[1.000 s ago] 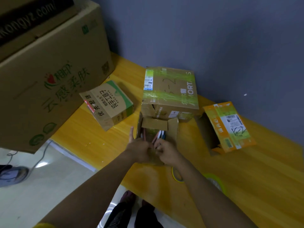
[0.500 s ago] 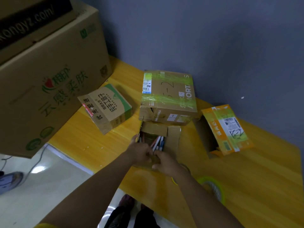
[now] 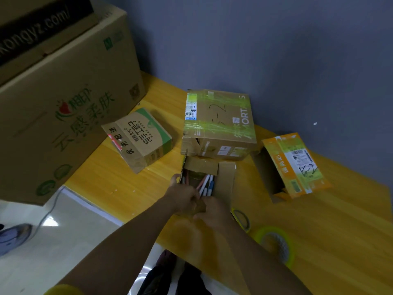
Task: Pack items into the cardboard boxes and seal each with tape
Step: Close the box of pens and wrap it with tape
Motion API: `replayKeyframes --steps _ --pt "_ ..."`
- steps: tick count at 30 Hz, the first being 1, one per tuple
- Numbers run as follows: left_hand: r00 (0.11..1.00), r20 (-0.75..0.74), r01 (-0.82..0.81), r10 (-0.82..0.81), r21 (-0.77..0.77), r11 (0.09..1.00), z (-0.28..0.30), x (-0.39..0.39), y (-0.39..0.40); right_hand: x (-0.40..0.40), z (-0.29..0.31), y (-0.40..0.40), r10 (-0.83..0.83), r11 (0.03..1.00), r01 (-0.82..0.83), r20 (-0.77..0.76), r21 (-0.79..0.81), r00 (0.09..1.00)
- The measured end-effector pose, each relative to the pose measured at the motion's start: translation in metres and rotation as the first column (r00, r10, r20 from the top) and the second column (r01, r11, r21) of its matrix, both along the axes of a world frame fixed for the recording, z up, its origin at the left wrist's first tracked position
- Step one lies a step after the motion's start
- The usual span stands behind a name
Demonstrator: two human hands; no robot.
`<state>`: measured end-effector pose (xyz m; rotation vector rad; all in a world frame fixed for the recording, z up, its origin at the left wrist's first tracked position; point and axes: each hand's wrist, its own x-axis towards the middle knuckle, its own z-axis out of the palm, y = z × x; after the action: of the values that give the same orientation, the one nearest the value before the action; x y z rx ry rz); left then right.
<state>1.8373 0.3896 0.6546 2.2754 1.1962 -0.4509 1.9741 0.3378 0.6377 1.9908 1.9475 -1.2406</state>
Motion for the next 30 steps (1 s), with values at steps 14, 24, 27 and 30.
replayKeyframes --steps 14,24,27,30 --pt "0.994 -0.064 0.100 -0.093 0.104 0.990 -0.016 -0.020 0.002 -0.009 -0.001 -0.004 0.089 0.992 -0.100 0.129 0.074 0.988" --pt "0.997 -0.056 0.064 -0.056 0.154 0.986 -0.021 -0.026 -0.006 -0.002 -0.005 -0.004 0.222 0.969 -0.239 0.203 0.063 0.954" --pt "0.998 -0.042 0.062 -0.055 0.197 0.978 -0.022 -0.027 -0.009 -0.011 -0.007 -0.004 0.150 0.980 -0.179 0.281 0.081 0.948" --pt "0.994 -0.083 0.088 -0.071 0.220 0.972 -0.025 -0.028 -0.011 -0.013 -0.006 -0.002 0.215 0.965 -0.252 0.324 0.074 0.921"
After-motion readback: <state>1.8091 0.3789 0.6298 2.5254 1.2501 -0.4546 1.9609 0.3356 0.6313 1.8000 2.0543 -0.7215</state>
